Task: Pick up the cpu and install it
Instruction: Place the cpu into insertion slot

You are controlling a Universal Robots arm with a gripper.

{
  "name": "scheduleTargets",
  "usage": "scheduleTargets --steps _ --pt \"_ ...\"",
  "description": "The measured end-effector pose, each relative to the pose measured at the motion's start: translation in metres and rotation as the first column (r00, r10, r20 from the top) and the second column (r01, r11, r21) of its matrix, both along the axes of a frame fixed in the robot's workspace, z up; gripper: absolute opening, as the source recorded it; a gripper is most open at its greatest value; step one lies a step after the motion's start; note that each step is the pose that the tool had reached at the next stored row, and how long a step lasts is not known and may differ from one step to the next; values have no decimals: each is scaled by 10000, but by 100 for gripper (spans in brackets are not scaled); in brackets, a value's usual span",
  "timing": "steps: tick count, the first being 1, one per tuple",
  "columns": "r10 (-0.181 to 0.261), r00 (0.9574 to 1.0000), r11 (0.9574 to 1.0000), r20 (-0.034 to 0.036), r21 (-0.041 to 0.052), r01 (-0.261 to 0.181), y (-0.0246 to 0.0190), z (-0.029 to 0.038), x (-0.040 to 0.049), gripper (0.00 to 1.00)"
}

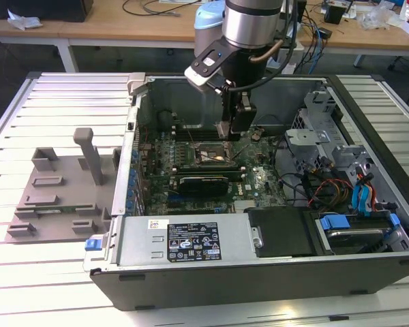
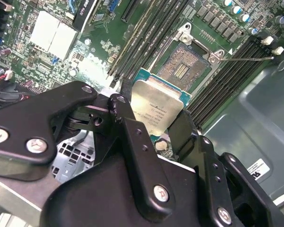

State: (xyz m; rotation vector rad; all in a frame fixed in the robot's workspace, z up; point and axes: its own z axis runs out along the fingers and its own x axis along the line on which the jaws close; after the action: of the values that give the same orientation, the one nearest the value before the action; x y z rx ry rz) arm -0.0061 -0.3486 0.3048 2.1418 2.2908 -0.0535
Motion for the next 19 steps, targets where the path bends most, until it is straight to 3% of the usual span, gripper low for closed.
scheduleTargets --steps 19 --pt "0 10000 10000 0 -1 0 36 -100 -5 55"
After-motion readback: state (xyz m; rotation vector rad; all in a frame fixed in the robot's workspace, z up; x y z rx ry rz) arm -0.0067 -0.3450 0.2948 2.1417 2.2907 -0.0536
